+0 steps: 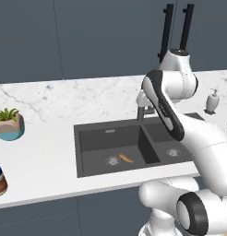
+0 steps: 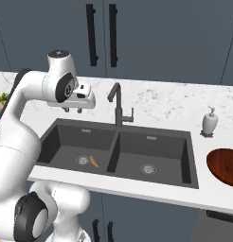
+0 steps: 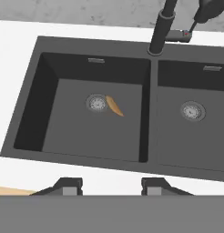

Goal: Pick the sweet potato from the sink and place it in the bowl. Then pick the bowl and place it in the microwave. Then close the microwave door and press the start button.

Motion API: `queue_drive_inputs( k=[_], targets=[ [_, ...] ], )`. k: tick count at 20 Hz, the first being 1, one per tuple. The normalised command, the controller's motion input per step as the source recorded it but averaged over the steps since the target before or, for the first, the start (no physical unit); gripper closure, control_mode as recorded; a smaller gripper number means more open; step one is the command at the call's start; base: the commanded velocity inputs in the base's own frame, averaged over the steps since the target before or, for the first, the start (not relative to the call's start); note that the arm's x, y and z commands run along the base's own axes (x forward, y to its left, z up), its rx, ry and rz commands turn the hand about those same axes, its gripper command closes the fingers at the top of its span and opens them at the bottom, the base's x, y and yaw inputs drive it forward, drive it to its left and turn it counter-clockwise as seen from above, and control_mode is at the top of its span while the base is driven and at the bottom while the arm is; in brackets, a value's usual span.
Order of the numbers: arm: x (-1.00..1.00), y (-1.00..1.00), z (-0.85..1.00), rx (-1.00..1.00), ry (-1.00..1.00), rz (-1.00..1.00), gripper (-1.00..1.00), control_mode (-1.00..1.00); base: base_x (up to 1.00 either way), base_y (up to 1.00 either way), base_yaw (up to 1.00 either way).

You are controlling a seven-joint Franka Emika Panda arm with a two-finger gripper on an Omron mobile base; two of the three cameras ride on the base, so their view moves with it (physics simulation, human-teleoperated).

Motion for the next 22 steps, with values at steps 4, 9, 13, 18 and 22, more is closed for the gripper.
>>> queue_drive_inputs(
  k=[4, 9, 13, 18, 22],
  targets=[
    [-0.2, 0.01, -0.09, 0.0, 0.0, 0.0, -1.0, -1.0, 0.0, 0.0, 0.0],
    [0.14, 0.49, -0.75, -0.07, 0.37, -0.01, -1.0, -1.0, 0.0, 0.0, 0.0],
    [0.37, 0.33, -1.0, 0.0, 0.21, 0.0, -1.0, -1.0, 0.0, 0.0, 0.0],
    [0.63, 0.16, -1.0, -0.02, 0.24, 0.0, -1.0, -1.0, 0.0, 0.0, 0.0],
    [0.4, 0.23, -0.82, -0.11, 0.2, 0.0, -1.0, -1.0, 0.0, 0.0, 0.0]
  ],
)
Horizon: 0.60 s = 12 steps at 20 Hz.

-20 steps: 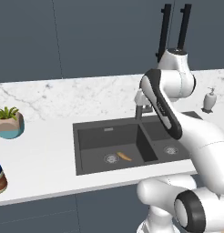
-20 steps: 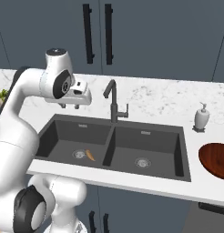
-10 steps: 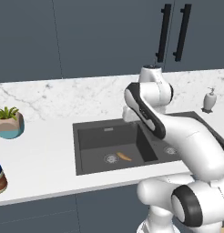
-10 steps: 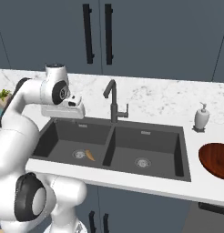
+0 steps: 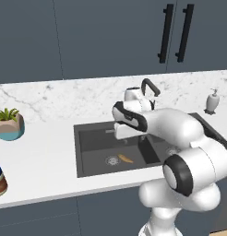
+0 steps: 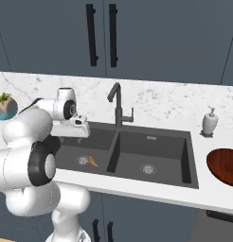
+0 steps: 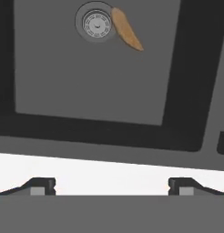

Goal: Pick the sweet potato from the sink and place it in the bowl. Then pick the bowl and place it in the microwave. Then close the microwave door and press the start button.

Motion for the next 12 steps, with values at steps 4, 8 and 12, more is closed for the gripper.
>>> queue_drive_inputs(
  k=[4, 8, 12],
  targets=[
    [0.52, 0.04, -0.99, -0.21, 0.13, 0.0, -1.0, -1.0, 0.0, 0.0, 0.0],
    [0.41, -0.03, -0.95, -0.14, 0.06, 0.05, -1.0, -1.0, 0.0, 0.0, 0.0],
    [0.46, -0.06, -0.95, -0.08, 0.0, 0.09, -1.0, -1.0, 0.0, 0.0, 0.0]
  ],
)
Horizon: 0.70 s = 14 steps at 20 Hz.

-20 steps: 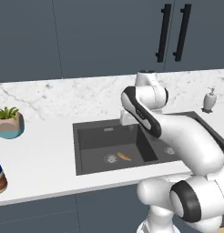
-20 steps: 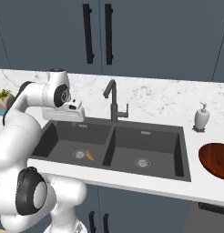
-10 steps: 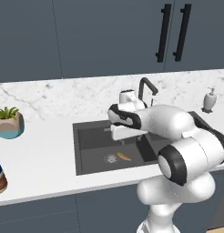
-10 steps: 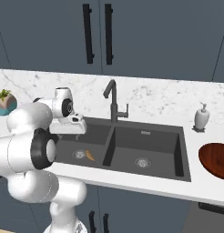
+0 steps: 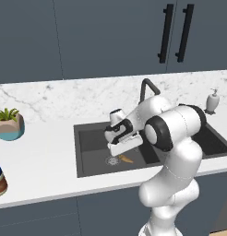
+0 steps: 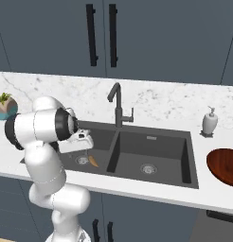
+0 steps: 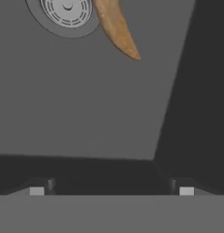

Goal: Pick the sweet potato from the sink and place it in the bowl. Then pick the bowl and place it in the microwave. Then close the microwave door and press the start button.

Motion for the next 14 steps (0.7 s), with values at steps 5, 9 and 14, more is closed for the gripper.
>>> queue_drive_inputs(
  k=[5, 9, 14],
  targets=[
    [0.51, -0.03, -0.6, 0.0, 0.0, 0.05, -1.0, -1.0, 0.0, 0.0, 0.0],
    [0.68, -0.09, -0.26, 0.0, 0.0, 0.04, -1.0, -1.0, 0.0, 0.0, 0.0],
    [0.47, -0.11, -0.35, 0.0, -0.01, 0.03, -1.0, -1.0, 0.0, 0.0, 0.0]
  ],
)
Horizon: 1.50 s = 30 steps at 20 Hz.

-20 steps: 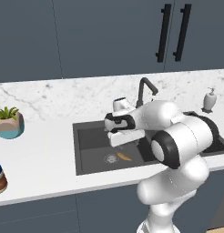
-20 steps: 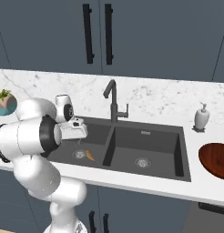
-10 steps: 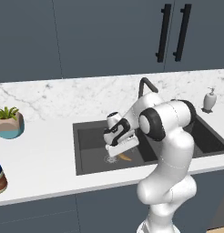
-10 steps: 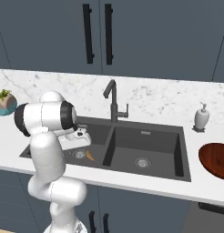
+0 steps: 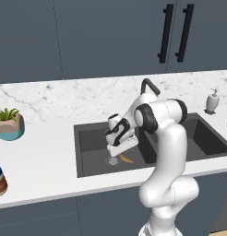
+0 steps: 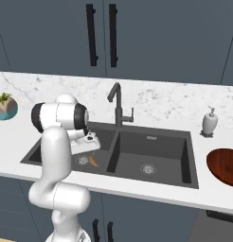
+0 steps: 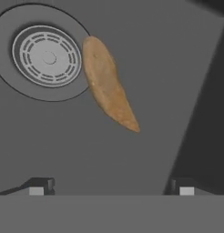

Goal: Pick the sweet potato from the sink and place it in the bowl. Then pick the bowl and place it in the microwave. Then close the microwave door and press the start button.

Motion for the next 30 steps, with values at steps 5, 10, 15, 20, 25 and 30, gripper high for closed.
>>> queue_drive_inputs(
  k=[5, 10, 15, 20, 25, 30],
  targets=[
    [0.37, -0.12, -0.56, 0.0, 0.0, 0.03, -1.0, -1.0, 0.0, 0.0, 0.0],
    [0.32, -0.07, -0.53, 0.0, 0.0, 0.02, -1.0, -1.0, 0.0, 0.0, 0.0],
    [0.26, -0.01, -0.39, 0.0, -0.03, 0.01, -1.0, -1.0, 0.0, 0.0, 0.0],
    [0.08, 0.0, -0.33, 0.0, -0.04, 0.02, -1.0, -1.0, 0.0, 0.0, 0.0],
    [-0.08, 0.0, -0.17, 0.0, -0.01, 0.0, 1.0, -1.0, 0.0, 0.0, 0.0],
    [-0.05, -0.02, -0.01, 0.01, 0.02, 0.0, 1.0, -1.0, 0.0, 0.0, 0.0]
  ],
)
